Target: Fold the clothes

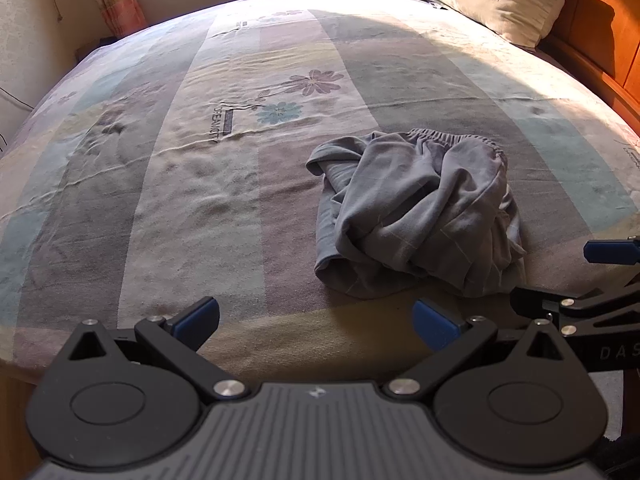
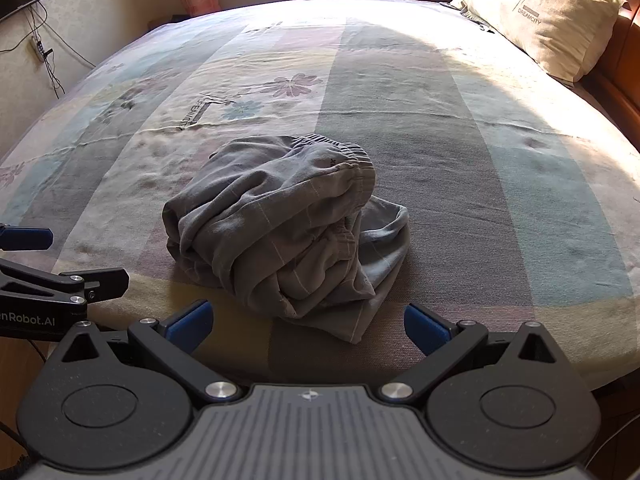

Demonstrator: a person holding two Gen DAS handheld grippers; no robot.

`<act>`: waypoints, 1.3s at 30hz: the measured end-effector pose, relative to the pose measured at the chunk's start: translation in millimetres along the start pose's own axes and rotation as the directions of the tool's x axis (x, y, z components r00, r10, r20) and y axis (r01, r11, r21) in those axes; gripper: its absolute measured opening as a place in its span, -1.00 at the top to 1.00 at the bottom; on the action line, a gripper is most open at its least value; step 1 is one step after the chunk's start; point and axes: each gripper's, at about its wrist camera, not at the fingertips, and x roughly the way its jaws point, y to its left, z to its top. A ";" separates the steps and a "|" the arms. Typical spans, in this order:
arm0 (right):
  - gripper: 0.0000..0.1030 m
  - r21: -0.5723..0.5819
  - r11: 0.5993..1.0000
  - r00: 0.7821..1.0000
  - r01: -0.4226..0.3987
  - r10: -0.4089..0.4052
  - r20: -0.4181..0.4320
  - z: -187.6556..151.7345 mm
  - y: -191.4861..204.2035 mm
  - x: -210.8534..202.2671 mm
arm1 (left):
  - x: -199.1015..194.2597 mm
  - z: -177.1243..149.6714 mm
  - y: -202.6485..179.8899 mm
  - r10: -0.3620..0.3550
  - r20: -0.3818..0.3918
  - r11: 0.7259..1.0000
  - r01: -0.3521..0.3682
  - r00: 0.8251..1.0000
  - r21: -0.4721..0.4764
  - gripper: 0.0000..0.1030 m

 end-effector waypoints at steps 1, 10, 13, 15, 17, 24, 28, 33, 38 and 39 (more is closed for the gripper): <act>-1.00 0.000 1.000 1.000 0.000 0.000 0.000 0.0 0.1 0.1 | -0.1 0.4 0.1 0.002 0.000 1.000 -0.002 1.000 -0.001 -0.99; -1.00 -0.004 1.000 1.000 0.004 -0.004 -0.002 -0.2 0.4 1.1 | 0.4 0.9 -1.6 0.015 0.000 1.000 -0.015 1.000 -0.006 -0.99; -1.00 -0.005 1.000 1.000 0.004 -0.004 -0.003 -0.3 0.2 0.3 | 2.7 -0.1 2.1 0.011 -0.006 1.000 -0.011 1.000 -0.009 -0.99; -1.00 -0.004 1.000 1.000 0.003 -0.003 -0.004 -0.3 0.3 0.5 | 3.5 0.1 1.6 0.011 -0.009 1.000 -0.011 1.000 -0.011 -0.99; -1.00 -0.004 1.000 1.000 0.003 -0.003 -0.006 -0.3 0.4 0.6 | 3.6 -0.6 -0.2 0.012 -0.008 1.000 -0.012 1.000 -0.011 -0.99; -1.00 -0.004 1.000 1.000 0.002 -0.002 -0.010 -0.3 0.8 1.2 | 3.3 0.1 1.1 0.011 -0.011 1.000 -0.011 1.000 -0.010 -0.99; -1.00 -0.003 1.000 1.000 0.002 -0.002 -0.012 -0.7 0.9 1.5 | 2.6 -0.7 0.3 0.013 -0.012 1.000 -0.013 1.000 -0.009 -0.99; -1.00 -0.005 1.000 1.000 0.001 -0.001 -0.014 -0.7 0.8 1.3 | 2.9 -0.9 0.7 0.012 -0.014 1.000 -0.013 1.000 -0.010 -0.99; -1.00 -0.007 1.000 1.000 0.003 -0.003 -0.014 -1.5 1.9 0.9 | 2.8 -1.3 1.0 0.014 -0.018 1.000 -0.014 1.000 -0.009 -0.99; -1.00 -0.008 1.000 1.000 0.003 -0.003 -0.015 -1.4 2.0 0.6 | 2.7 -1.6 0.7 0.015 -0.019 1.000 -0.015 1.000 -0.008 -0.99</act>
